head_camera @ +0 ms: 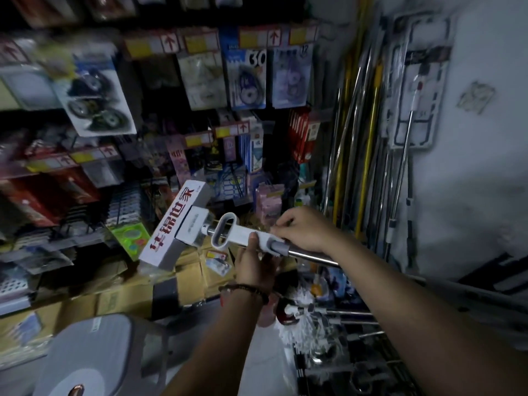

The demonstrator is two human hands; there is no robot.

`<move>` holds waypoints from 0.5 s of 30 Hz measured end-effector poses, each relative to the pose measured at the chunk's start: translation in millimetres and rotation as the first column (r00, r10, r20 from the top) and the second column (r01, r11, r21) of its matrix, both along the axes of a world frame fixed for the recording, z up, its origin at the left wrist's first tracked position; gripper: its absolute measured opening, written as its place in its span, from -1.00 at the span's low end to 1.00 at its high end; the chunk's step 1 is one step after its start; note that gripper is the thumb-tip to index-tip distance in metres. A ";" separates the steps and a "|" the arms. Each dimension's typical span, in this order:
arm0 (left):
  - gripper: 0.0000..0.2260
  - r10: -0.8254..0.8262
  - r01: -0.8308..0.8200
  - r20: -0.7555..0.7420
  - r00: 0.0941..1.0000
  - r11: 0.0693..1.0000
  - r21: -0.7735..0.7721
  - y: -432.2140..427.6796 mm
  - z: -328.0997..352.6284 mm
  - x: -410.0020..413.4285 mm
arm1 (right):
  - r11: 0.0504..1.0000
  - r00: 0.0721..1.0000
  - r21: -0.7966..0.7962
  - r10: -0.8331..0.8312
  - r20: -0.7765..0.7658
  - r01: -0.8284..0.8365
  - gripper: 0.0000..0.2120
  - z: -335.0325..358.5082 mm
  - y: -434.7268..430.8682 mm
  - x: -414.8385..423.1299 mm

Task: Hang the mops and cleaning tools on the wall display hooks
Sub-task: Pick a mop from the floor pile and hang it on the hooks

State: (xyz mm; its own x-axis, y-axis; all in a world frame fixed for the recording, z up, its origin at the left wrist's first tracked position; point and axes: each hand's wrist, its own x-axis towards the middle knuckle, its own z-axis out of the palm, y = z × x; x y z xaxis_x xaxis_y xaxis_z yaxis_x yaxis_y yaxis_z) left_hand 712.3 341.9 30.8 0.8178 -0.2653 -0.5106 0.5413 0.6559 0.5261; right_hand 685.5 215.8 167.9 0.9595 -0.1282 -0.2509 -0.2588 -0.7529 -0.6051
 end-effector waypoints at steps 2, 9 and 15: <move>-0.60 0.022 -0.022 0.035 0.999 1.000 -0.014 -3.3 15.1 -8.3 | 1.000 0.999 0.014 0.025 -0.028 -0.024 -0.46 1.5 5.4 16.5; -0.67 0.077 -0.076 0.113 0.991 0.997 -0.013 -12.2 94.4 -49.9 | 0.987 0.990 0.122 0.118 -0.082 -0.107 -0.50 24.9 28.0 47.9; -0.76 0.091 -0.095 0.203 0.975 0.995 0.009 -13.8 137.9 -66.5 | 0.988 0.988 0.075 0.139 -0.074 -0.133 -0.47 59.8 35.7 66.2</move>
